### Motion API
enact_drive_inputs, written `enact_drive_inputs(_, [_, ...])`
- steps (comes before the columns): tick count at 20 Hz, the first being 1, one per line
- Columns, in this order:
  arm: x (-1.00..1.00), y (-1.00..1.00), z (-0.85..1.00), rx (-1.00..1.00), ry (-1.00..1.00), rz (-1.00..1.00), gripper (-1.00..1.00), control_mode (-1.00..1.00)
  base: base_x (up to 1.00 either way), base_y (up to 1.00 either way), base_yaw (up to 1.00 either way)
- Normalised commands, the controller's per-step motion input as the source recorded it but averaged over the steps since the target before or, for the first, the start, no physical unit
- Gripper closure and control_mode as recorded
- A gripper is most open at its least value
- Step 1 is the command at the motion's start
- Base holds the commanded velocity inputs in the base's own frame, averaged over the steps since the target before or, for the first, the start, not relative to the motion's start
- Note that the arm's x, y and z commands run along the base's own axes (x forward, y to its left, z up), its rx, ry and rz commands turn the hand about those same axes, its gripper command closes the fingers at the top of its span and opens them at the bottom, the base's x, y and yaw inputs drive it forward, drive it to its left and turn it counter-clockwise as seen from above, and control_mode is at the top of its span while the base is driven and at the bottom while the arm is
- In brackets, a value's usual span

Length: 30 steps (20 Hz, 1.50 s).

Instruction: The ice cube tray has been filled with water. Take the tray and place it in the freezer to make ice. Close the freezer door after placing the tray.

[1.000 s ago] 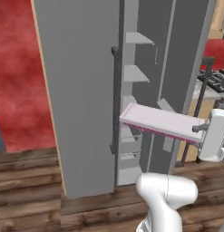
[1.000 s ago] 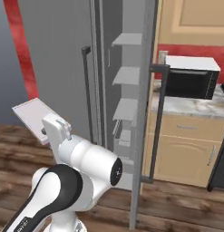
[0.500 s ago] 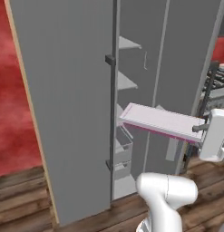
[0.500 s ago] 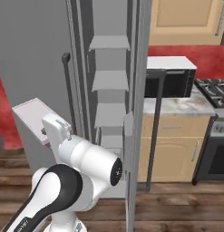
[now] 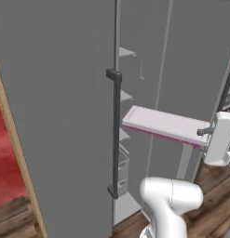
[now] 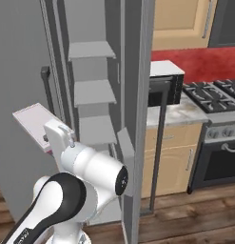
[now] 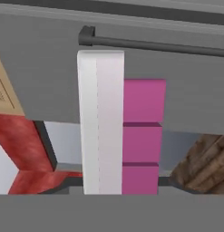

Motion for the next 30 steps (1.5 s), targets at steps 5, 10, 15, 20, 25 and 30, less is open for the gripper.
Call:
enact_drive_inputs(5, [0.00,0.00,0.00,0.00,0.00,0.00,1.00,1.00,0.43,0.19,-0.29])
enact_drive_inputs(10, [0.00,0.00,0.00,0.00,0.00,0.00,1.00,1.00,0.41,0.06,-0.13])
enact_drive_inputs(15, [0.00,0.00,0.00,0.00,0.00,0.00,1.00,1.00,0.42,0.00,-0.01])
enact_drive_inputs(20, [0.00,0.00,0.00,0.00,0.00,0.00,1.00,1.00,0.41,-0.04,0.00])
enact_drive_inputs(25, [0.00,0.00,0.00,0.00,0.00,0.00,1.00,1.00,0.18,-0.21,0.01])
enact_drive_inputs(30, [0.00,0.00,0.00,0.00,0.00,0.00,1.00,1.00,0.12,-0.24,0.05])
